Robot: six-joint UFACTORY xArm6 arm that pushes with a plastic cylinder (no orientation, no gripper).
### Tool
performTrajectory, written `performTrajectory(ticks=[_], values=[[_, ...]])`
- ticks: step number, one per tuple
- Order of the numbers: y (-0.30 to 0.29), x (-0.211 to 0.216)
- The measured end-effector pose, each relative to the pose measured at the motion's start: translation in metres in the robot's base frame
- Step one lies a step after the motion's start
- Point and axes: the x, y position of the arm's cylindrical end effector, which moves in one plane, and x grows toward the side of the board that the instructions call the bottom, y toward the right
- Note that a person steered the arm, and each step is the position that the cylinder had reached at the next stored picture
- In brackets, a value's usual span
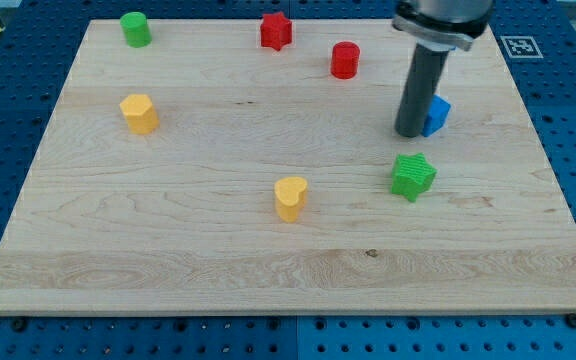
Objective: Push the blue cube to the center right
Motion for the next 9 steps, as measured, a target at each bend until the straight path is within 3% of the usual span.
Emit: performTrajectory(ticks=[1,4,6,9], values=[[0.034,0.0],[-0.001,-0.05],[0.006,-0.075],[0.07,-0.039]])
